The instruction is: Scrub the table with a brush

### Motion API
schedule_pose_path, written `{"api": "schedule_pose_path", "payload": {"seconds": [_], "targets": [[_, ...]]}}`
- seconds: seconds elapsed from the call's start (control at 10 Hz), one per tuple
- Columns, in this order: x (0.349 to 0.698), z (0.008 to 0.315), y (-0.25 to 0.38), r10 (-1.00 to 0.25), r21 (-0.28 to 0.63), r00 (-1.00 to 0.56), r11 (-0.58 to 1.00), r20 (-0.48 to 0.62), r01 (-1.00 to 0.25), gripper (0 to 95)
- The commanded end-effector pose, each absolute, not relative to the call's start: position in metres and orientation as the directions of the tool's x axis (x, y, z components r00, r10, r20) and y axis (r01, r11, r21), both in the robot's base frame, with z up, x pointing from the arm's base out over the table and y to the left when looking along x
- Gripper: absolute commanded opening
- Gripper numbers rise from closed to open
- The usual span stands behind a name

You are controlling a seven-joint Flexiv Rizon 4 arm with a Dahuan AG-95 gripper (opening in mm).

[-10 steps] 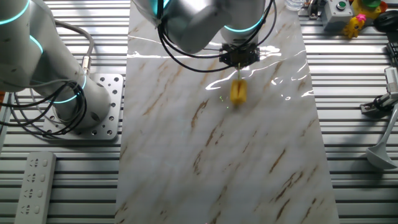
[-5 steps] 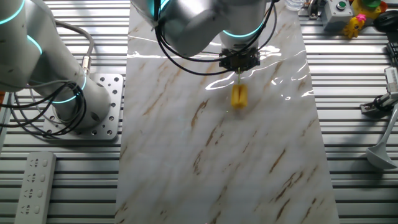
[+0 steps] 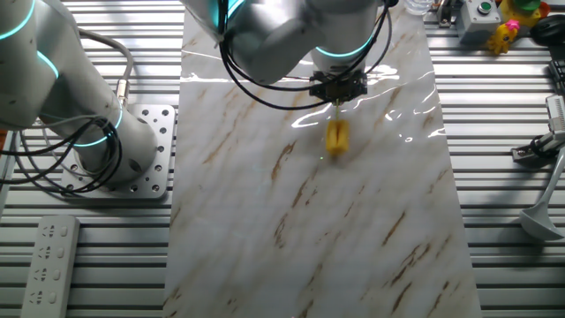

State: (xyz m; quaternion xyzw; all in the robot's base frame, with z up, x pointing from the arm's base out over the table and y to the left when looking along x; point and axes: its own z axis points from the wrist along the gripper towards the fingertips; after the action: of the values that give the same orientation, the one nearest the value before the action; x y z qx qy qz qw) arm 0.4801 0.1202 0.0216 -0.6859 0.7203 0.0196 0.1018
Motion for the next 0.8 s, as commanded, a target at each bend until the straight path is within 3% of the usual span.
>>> {"api": "schedule_pose_path", "payload": {"seconds": [0.1, 0.8], "targets": [[0.481, 0.016, 0.129, -0.983, -0.122, -0.06, 0.082, -0.174, -0.989, 0.0], [0.491, 0.024, 0.164, -0.97, -0.104, -0.13, 0.154, -0.208, -0.983, 0.0]]}}
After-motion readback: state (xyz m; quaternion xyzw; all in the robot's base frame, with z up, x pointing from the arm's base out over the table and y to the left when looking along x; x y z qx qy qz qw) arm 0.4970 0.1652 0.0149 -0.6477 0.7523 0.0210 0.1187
